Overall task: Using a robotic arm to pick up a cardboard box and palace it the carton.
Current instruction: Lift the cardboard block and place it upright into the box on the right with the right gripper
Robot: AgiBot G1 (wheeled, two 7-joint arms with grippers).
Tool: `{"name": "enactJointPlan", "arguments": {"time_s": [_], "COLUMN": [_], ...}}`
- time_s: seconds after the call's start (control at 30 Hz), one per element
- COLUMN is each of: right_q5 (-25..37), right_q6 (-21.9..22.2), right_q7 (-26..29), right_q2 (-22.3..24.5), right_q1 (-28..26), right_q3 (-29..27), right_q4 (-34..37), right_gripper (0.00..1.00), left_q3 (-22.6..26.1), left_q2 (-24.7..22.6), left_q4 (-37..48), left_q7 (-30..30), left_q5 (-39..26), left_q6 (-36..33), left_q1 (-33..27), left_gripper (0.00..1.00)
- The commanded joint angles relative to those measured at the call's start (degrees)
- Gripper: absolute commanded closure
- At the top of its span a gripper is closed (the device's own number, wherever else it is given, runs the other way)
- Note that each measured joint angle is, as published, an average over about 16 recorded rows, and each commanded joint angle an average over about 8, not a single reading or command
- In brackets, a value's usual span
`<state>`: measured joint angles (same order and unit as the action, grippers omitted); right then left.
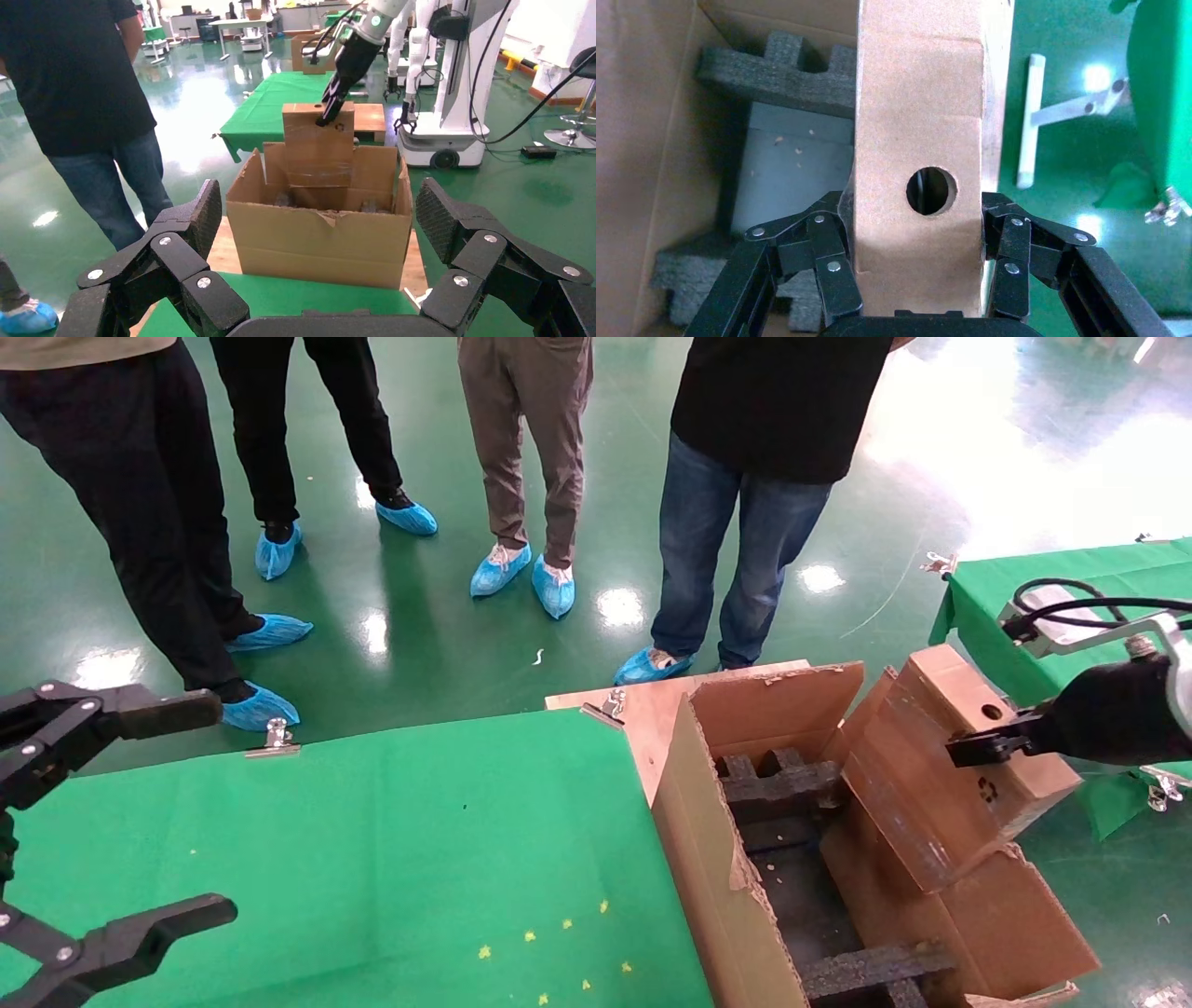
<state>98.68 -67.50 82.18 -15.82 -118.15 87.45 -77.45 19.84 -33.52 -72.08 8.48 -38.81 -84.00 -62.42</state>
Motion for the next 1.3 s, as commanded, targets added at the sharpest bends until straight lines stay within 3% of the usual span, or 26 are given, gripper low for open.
{"name": "enactJointPlan", "arguments": {"time_s": [0.03, 0.77, 1.3], "right_q5": [0.42, 7.09, 11.51], "right_q6": [0.65, 2.87, 6.0], "right_q7": [2.86, 15.07, 19.89], "right_q2": [-0.26, -2.96, -5.03], "right_q1": [0.71, 5.31, 9.2], "right_q3": [0.35, 3.52, 5.66], "right_q4": [-0.07, -0.43, -0.43], "right_gripper": [1.0, 1.0, 1.0], "left_q3": [0.0, 0.01, 0.02], "left_q2": [0.0, 0.01, 0.01], "left_q4": [0.0, 0.0, 0.0], "left_q7": [0.0, -0.01, -0.01], "left_q5": [0.0, 0.01, 0.02], "left_q6": [0.0, 0.01, 0.01], "left_q1": [0.0, 0.0, -0.01], "left_gripper": [0.0, 0.0, 0.0]}}
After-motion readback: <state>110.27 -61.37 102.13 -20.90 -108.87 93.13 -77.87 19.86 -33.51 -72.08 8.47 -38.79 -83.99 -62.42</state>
